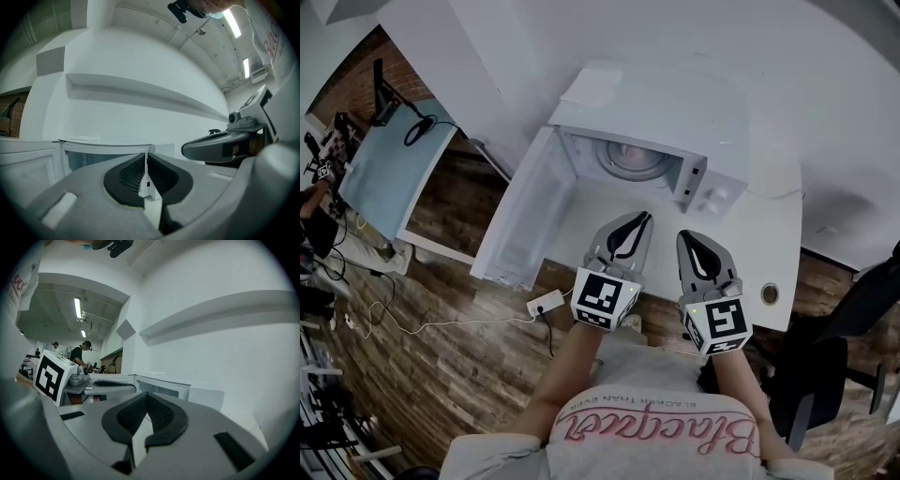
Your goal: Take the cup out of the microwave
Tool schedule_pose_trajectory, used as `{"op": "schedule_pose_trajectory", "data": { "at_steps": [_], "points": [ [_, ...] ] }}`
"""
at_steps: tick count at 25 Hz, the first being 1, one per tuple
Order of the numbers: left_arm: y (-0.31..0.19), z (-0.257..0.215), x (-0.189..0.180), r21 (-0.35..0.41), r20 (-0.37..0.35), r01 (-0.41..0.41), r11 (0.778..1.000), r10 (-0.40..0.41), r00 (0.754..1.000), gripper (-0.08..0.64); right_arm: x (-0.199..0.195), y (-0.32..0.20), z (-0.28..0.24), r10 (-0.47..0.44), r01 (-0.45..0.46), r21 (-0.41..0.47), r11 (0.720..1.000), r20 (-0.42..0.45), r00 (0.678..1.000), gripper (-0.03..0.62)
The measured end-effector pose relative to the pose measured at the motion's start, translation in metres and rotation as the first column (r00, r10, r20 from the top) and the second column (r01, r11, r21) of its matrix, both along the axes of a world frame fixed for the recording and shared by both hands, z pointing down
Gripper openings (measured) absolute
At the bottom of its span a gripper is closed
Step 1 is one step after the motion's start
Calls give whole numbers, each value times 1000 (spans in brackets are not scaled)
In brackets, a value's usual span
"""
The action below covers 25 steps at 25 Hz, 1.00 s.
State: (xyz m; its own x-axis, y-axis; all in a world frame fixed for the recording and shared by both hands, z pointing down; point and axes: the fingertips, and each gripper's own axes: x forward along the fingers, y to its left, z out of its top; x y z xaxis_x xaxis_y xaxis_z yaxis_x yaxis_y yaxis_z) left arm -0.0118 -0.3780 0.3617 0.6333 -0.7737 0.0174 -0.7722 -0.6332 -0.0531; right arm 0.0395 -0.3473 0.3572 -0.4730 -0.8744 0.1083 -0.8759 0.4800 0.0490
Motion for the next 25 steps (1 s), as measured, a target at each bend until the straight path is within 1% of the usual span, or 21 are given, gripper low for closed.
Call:
{"op": "schedule_pose_trajectory", "data": {
  "at_steps": [5,8,10,14,19,25],
  "points": [
    [-26,7,-11,-17,-7,-14,1000,14,1000,14,-12,-22,6,21,-21,-18,1000,-7,1000,9],
    [-39,10,-17,-23,-3,-11,1000,10,1000,77,-15,-32,10,40,-40,-31,999,-7,999,9],
    [-46,15,-20,-34,3,-16,999,16,1000,97,-17,-37,13,51,-52,-39,998,-6,999,9],
    [-58,24,-29,-61,5,-20,998,21,1000,95,-22,-46,18,60,-61,-52,997,-6,998,9],
    [-72,29,-37,-60,-1,-8,998,8,1000,95,-29,-54,26,52,-52,-67,996,-10,999,9],
    [-97,41,-42,-68,14,26,997,-25,1000,95,-34,-69,33,25,-26,-73,997,-15,1000,9]
  ]
}}
